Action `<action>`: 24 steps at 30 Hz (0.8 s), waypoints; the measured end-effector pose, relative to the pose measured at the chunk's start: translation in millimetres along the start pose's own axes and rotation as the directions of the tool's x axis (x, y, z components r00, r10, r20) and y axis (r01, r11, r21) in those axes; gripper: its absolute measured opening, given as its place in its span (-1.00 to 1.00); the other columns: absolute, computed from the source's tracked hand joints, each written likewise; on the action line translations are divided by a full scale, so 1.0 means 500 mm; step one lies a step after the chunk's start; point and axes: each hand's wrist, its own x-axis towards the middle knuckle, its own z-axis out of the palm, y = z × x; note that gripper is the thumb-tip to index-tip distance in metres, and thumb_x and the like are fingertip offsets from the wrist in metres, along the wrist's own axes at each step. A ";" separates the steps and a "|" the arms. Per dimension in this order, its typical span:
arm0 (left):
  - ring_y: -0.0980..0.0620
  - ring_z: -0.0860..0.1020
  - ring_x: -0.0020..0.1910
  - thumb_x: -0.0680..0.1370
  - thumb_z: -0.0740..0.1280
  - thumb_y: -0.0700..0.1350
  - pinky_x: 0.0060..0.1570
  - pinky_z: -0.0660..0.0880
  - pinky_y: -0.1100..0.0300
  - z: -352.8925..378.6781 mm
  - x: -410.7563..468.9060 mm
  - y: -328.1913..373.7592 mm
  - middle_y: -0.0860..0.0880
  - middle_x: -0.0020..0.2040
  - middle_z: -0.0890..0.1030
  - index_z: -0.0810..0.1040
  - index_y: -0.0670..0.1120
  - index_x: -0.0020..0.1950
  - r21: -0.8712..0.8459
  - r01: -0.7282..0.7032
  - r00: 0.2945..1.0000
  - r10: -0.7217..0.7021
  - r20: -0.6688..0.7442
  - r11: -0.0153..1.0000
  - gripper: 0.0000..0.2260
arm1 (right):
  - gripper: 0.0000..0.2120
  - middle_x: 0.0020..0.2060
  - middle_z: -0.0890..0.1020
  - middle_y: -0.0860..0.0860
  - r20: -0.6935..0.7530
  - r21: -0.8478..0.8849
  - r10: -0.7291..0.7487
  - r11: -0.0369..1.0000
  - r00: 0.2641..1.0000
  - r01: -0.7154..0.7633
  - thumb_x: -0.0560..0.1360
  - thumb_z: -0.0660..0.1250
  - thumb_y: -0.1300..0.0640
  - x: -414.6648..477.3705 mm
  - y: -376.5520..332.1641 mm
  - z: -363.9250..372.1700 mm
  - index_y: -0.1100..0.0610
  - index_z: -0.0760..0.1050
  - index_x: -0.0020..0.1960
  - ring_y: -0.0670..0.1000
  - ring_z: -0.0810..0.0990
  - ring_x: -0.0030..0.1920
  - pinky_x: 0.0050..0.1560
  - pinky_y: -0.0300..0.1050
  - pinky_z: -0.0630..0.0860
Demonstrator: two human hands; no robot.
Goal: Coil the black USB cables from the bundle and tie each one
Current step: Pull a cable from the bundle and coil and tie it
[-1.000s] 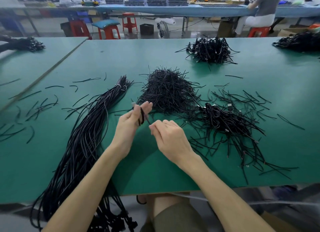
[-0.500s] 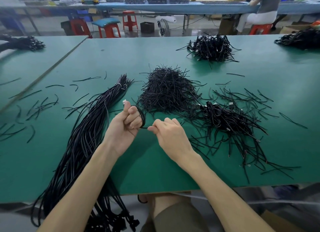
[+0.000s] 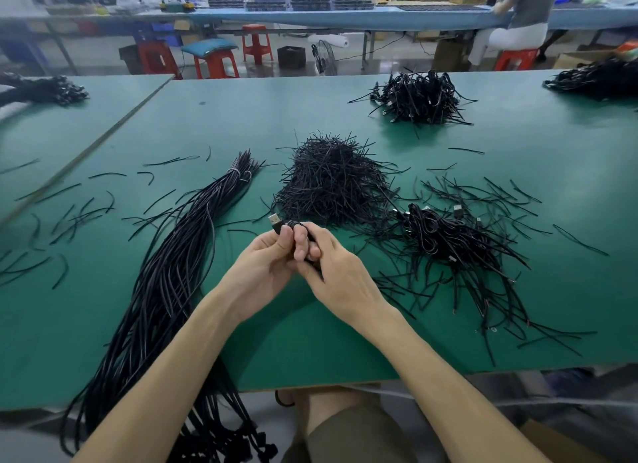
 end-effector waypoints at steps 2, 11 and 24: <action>-0.09 0.56 -0.02 0.68 0.12 -0.05 0.14 0.54 0.08 -0.001 0.001 0.001 -0.19 -0.10 0.56 0.55 -0.16 -0.13 0.020 -0.013 1.000 0.013 -0.015 1.000 -0.67 | -0.48 0.31 0.53 0.04 -0.021 0.019 0.003 1.000 1.000 -0.002 0.63 0.34 0.08 0.000 -0.002 -0.002 0.16 0.31 0.53 0.14 0.61 0.14 0.13 0.11 0.57; -0.10 0.62 0.05 0.66 0.25 -0.11 0.19 0.56 0.09 -0.020 0.010 -0.022 -0.17 -0.02 0.67 0.62 -0.23 0.08 0.314 -0.126 0.972 0.180 -0.149 0.941 -0.77 | -0.50 0.19 0.51 0.12 -0.061 -0.053 0.011 0.999 0.998 -0.014 0.65 0.30 0.19 0.005 -0.001 -0.001 0.21 0.30 0.55 0.17 0.60 0.01 0.05 0.08 0.57; 0.03 0.61 -0.38 0.51 0.53 -0.14 -0.30 0.55 0.26 -0.032 0.014 -0.030 -0.06 -0.24 0.70 0.63 -0.18 0.01 0.636 -0.021 0.892 0.302 -0.337 0.771 -0.83 | -0.78 -0.02 0.59 0.04 -0.045 -0.129 0.067 0.989 0.997 -0.072 0.62 0.25 0.35 0.007 0.023 0.006 0.20 0.59 0.19 0.06 0.54 0.05 0.01 0.10 0.56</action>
